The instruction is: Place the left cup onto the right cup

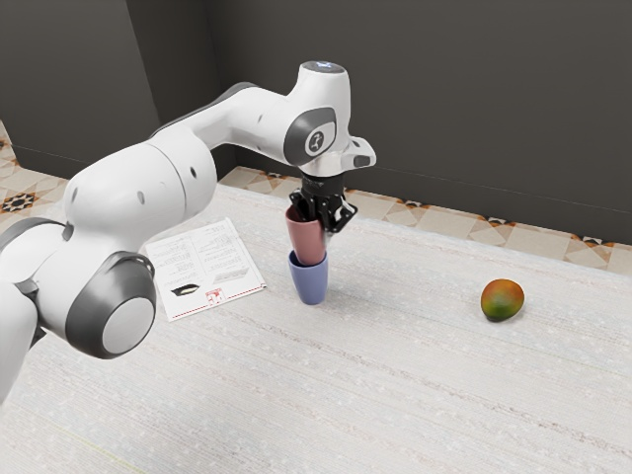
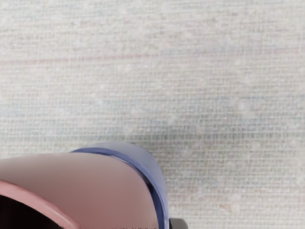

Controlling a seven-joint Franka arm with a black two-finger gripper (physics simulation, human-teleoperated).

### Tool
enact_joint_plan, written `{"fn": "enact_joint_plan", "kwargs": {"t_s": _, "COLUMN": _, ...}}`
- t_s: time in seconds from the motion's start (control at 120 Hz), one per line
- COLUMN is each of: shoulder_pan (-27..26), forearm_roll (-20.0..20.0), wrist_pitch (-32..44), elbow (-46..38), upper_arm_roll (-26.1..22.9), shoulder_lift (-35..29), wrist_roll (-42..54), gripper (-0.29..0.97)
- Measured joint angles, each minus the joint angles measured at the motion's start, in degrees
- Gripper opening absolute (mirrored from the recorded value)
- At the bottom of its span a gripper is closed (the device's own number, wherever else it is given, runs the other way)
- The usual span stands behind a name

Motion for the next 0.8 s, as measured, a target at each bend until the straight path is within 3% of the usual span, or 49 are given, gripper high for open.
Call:
{"fn": "enact_joint_plan", "kwargs": {"t_s": 0.208, "shoulder_pan": 0.0, "forearm_roll": -0.3, "wrist_pitch": -0.3, "elbow": -0.1, "upper_arm_roll": 0.1, "shoulder_lift": -0.2, "wrist_roll": 0.0, "gripper": 0.41}}
{"fn": "enact_joint_plan", "kwargs": {"t_s": 0.483, "shoulder_pan": -0.2, "forearm_roll": -0.3, "wrist_pitch": -1.4, "elbow": -0.5, "upper_arm_roll": 0.4, "shoulder_lift": -3.8, "wrist_roll": 0.1, "gripper": 0.59}}
{"fn": "enact_joint_plan", "kwargs": {"t_s": 0.567, "shoulder_pan": -0.5, "forearm_roll": -0.4, "wrist_pitch": -2.3, "elbow": -5.8, "upper_arm_roll": 0.2, "shoulder_lift": -11.0, "wrist_roll": 0.1, "gripper": 0.62}}
{"fn": "enact_joint_plan", "kwargs": {"t_s": 0.8, "shoulder_pan": -3.6, "forearm_roll": 0.2, "wrist_pitch": -3.2, "elbow": -34.0, "upper_arm_roll": -0.9, "shoulder_lift": -39.3, "wrist_roll": 0.2, "gripper": 0.65}}
